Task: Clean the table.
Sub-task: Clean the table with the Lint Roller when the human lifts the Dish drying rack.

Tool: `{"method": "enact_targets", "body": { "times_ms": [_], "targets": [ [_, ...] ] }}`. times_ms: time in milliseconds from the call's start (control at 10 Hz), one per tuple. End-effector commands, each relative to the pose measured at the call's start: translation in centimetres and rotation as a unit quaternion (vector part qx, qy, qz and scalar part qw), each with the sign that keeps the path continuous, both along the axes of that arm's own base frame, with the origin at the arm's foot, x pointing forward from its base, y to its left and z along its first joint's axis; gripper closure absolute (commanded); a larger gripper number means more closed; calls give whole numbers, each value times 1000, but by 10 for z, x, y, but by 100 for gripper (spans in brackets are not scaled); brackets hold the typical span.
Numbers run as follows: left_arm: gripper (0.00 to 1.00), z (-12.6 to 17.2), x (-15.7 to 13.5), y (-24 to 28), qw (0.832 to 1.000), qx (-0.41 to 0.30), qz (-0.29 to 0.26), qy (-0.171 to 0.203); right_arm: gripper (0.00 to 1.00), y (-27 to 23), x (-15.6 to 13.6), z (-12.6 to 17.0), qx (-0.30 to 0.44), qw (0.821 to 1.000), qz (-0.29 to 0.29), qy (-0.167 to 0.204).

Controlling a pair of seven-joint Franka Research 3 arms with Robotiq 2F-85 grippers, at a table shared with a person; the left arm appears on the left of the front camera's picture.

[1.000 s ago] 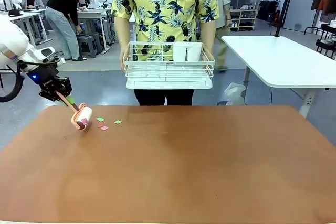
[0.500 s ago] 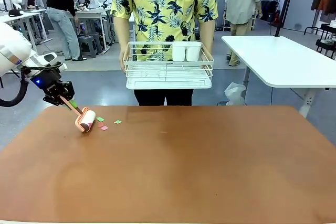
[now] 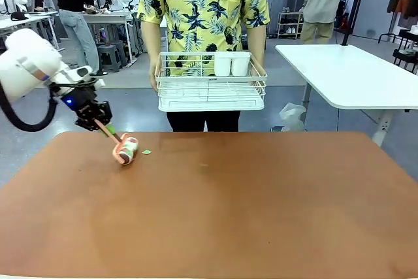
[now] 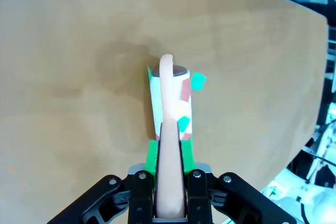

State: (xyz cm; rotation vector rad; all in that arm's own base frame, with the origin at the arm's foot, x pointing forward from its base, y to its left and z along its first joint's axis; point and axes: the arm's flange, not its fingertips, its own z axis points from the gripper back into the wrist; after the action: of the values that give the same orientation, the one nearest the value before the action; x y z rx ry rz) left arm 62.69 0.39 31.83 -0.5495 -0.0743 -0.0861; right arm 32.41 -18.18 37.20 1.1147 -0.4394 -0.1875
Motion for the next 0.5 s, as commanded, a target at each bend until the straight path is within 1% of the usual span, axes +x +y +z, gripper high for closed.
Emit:
{"method": "enact_targets", "body": {
  "times_ms": [0, 200, 400],
  "targets": [
    [79, -36, 1, -42, 998, 47, -22, 30, 0, 0, -1, 3, 6, 1000, -2, -2],
    [79, -40, -5, -86, 998, 44, -22, 44, 0, 0, -1, 3, 6, 1000, -2, -2],
    [79, -33, -1, -115, 998, 39, -16, 47, 0, 0, -1, 3, 6, 1000, -2, -2]
  ]
}}
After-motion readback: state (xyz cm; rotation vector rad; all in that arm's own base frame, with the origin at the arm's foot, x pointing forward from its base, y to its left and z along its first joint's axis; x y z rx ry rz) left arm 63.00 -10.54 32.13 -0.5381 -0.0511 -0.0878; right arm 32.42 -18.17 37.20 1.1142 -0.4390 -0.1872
